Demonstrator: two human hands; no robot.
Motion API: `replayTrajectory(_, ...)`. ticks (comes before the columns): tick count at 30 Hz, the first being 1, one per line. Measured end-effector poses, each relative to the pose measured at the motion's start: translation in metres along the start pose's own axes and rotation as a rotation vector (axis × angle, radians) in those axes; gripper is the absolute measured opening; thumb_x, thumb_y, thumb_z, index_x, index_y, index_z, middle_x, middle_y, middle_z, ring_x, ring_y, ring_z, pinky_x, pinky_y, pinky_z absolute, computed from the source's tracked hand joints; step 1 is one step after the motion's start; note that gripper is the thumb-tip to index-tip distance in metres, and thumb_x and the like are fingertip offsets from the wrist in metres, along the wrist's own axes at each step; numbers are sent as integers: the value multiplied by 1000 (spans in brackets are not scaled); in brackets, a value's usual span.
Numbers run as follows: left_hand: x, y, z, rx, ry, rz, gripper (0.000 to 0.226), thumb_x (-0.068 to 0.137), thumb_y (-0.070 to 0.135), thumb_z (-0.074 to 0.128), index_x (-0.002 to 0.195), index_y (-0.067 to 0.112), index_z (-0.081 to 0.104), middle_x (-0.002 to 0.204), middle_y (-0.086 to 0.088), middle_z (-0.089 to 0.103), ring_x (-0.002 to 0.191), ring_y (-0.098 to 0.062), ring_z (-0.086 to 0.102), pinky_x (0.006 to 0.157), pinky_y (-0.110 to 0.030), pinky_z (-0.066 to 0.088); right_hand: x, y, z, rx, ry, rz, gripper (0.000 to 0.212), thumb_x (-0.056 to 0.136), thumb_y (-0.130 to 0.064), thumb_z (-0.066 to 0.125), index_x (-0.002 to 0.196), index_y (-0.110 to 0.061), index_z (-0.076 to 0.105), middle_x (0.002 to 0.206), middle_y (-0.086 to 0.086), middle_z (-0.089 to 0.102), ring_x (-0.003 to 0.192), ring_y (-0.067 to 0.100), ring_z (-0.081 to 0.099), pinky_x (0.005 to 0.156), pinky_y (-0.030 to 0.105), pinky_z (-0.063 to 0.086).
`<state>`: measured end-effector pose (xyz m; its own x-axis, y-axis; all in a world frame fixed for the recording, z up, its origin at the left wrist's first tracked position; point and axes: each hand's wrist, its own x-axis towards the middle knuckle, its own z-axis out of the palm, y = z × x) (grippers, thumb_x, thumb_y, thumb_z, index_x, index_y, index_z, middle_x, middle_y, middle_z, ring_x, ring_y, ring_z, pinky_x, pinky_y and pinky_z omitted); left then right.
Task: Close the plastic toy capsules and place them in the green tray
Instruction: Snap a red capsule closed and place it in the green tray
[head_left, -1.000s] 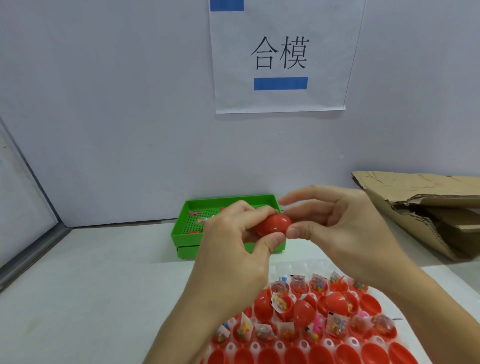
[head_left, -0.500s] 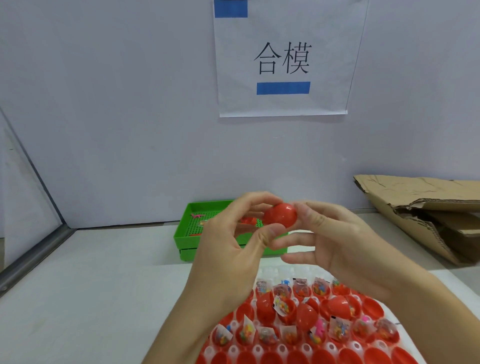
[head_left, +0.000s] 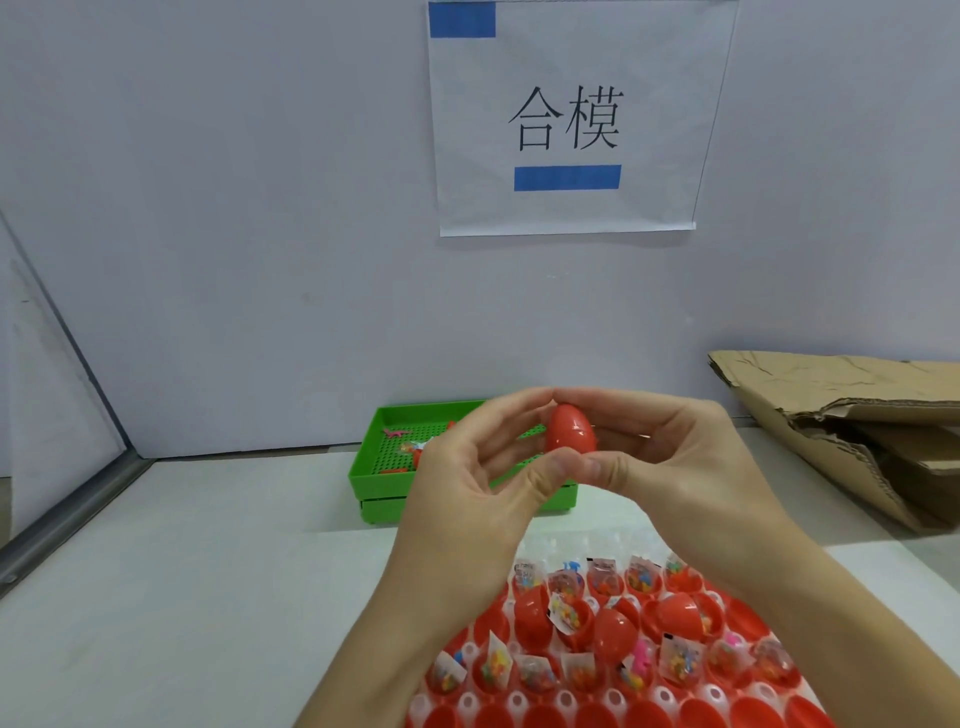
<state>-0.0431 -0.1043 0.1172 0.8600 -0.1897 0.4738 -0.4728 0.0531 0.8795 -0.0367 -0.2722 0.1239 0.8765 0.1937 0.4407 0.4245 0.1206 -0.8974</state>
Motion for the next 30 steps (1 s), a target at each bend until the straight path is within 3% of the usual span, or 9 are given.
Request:
replayTrajectory(3,1,1,-2,-17,23,-6,40,74,27,73,113,22,68,107,11,75,101,-6,70,84,-16,54,-1,0,1,-7,-15,-35,42,62,-15,80,103,-26,76,101,2,78,94,19,75,79,21,57)
replayTrajectory(8,1,-1,-3,-104,30,-114,39,73,29,74,110,17,68,104,-1,75,94,-18,74,78,-29,60,0,5,1,-151,50,-114,44,63,-20,83,105,-28,76,102,-2,77,98,18,73,83,27,58)
replayTrajectory(12,2,-4,-2,-155,5,-222,34,80,30,68,108,10,69,90,-10,77,82,-25,75,71,-28,60,0,13,-2,-408,75,-203,52,67,-4,87,105,-37,74,100,-14,76,102,13,68,78,19,52)
replayTrajectory(15,1,-7,-4,-77,-3,-182,18,87,17,68,104,15,73,89,-5,78,83,-20,76,71,-22,58,-1,16,-1,-459,30,-211,55,71,5,83,110,-33,73,103,-15,75,106,16,68,83,27,55)
replayTrajectory(18,2,-8,-4,49,82,-109,19,85,9,72,100,21,74,89,5,78,84,-9,74,75,-17,56,-1,15,-2,-402,-19,-154,50,82,-11,78,125,-33,65,119,-14,71,117,11,64,91,31,55)
replayTrajectory(20,3,-8,-4,165,146,-30,24,81,8,76,94,28,74,87,13,76,85,-2,72,77,-13,53,-1,14,-3,-287,-15,-6,51,85,-37,72,133,-30,58,125,-11,69,119,10,63,93,33,55)
replayTrajectory(22,3,-7,-4,286,174,52,31,80,5,77,92,34,73,87,20,74,88,1,69,78,-10,51,-1,14,-2,-81,-54,165,62,79,-51,66,132,-20,60,121,-2,71,113,18,68,89,35,57)
replayTrajectory(25,1,-8,-2,434,175,120,37,81,3,74,98,36,74,93,20,73,95,-2,67,84,-19,53,-1,16,4,158,-117,231,51,78,-44,68,118,-12,71,116,11,73,106,27,71,84,33,58)
replayTrajectory(30,0,-10,-1,451,168,135,40,80,3,76,103,35,73,99,19,70,100,-7,66,88,-27,53,0,19,4,212,-91,201,50,71,-44,83,111,-15,74,110,15,74,104,28,72,87,27,57)
